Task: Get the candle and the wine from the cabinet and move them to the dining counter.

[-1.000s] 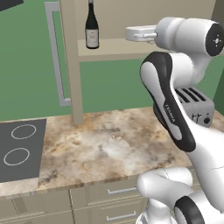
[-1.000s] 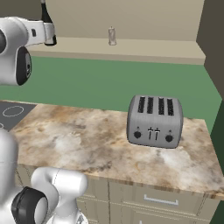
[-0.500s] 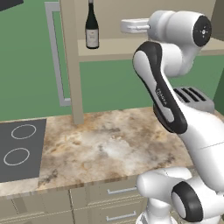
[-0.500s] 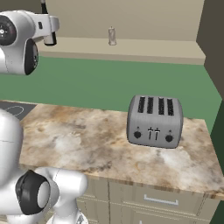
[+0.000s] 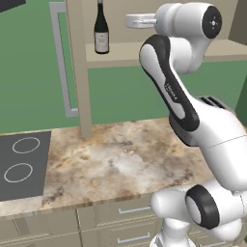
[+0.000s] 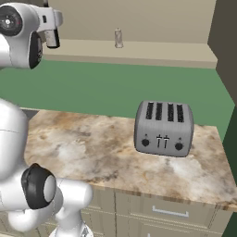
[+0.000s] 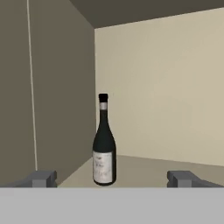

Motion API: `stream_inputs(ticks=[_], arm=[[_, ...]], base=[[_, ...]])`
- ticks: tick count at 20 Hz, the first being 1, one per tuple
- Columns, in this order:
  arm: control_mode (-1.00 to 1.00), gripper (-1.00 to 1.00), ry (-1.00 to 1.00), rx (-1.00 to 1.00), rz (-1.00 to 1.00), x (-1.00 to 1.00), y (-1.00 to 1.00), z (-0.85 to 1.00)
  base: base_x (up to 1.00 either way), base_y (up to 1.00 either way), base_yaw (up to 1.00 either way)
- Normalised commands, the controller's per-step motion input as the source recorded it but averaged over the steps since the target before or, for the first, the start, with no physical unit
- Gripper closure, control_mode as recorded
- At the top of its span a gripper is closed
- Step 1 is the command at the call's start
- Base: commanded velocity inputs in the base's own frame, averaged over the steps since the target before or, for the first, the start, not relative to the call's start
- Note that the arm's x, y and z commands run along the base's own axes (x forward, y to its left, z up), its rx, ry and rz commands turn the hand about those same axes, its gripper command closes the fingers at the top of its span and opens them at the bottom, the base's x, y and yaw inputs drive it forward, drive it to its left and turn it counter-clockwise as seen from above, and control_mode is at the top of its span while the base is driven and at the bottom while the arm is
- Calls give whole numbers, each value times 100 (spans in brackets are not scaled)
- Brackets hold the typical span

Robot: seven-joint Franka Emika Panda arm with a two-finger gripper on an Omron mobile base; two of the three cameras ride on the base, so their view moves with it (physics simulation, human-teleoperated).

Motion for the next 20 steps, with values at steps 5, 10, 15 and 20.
stream_inputs(ticks=[5,10,15,20], arm=[[-100,-100,10,0,4,27,6,16],[-100,-100,0,0,2,40,0,21],[-100,-100,0,0,1,39,0,10],[-100,-100,1,0,9,29,0,0]], base=[[0,0,0],[0,0,0],[0,0,0],[0,0,0]])
